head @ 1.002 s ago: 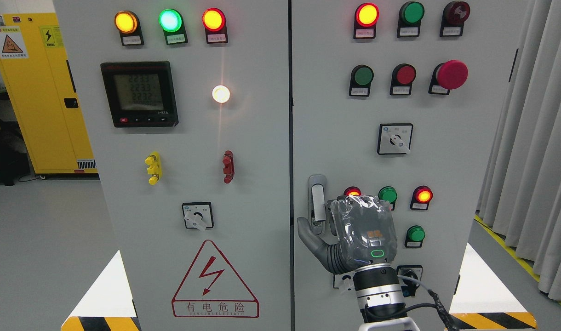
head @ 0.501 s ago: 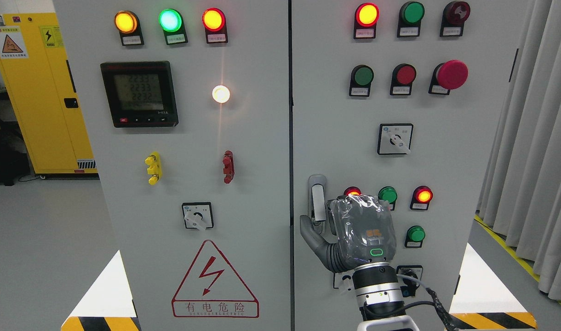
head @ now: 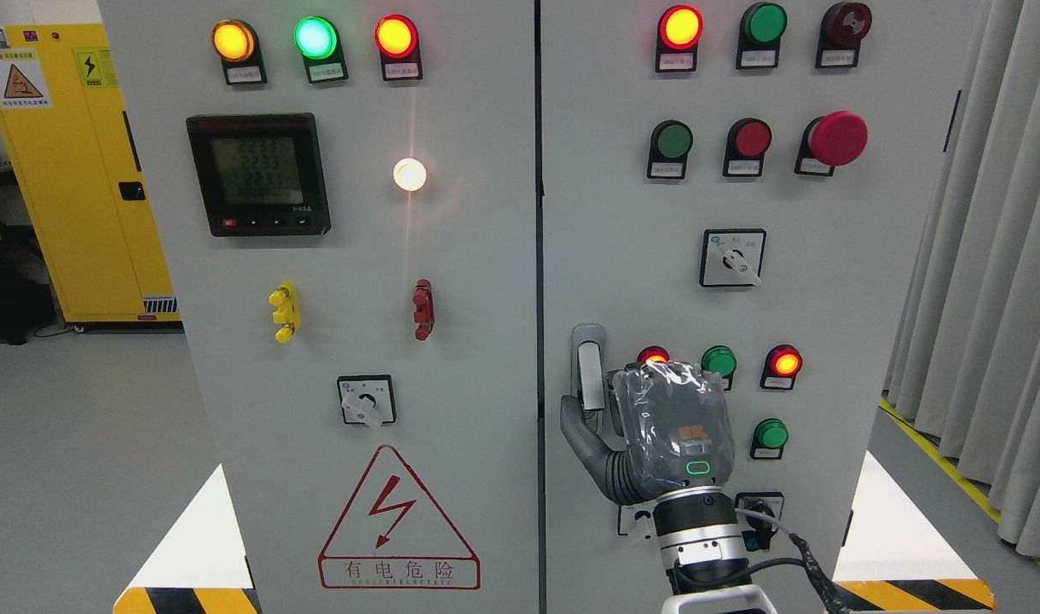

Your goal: Release door handle

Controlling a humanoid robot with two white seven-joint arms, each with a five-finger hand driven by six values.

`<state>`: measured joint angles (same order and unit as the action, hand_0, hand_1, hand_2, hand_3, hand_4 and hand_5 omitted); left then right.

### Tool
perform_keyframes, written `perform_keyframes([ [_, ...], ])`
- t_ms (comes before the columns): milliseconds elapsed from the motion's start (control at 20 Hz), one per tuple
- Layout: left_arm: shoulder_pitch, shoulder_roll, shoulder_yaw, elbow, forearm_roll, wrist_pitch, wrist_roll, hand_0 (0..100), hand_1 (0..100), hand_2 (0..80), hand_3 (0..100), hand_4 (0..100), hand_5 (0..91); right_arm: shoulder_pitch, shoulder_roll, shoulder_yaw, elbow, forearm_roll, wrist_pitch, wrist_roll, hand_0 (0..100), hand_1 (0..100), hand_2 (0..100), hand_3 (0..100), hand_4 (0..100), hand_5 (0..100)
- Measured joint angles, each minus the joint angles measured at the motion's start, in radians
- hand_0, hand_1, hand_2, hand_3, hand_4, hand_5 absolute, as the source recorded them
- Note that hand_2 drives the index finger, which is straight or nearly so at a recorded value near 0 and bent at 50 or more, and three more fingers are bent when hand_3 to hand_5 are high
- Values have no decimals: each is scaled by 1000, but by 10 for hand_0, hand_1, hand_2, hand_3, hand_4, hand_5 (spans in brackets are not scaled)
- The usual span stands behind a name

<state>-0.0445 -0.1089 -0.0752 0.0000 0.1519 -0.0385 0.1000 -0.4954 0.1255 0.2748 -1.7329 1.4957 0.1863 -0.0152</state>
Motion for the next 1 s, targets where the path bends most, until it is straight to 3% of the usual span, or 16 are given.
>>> perform_keyframes([
  [200,0,0,0,0,0,0,0,120,556,0,0,0,0,0,0,0,0,1,6,-4,532,359,986,1000,1000,1000],
  [1002,0,0,0,0,0,0,0,120,556,0,0,0,0,4,0,0,-2,2,8,-7,571,377,973,1000,1000,1000],
])
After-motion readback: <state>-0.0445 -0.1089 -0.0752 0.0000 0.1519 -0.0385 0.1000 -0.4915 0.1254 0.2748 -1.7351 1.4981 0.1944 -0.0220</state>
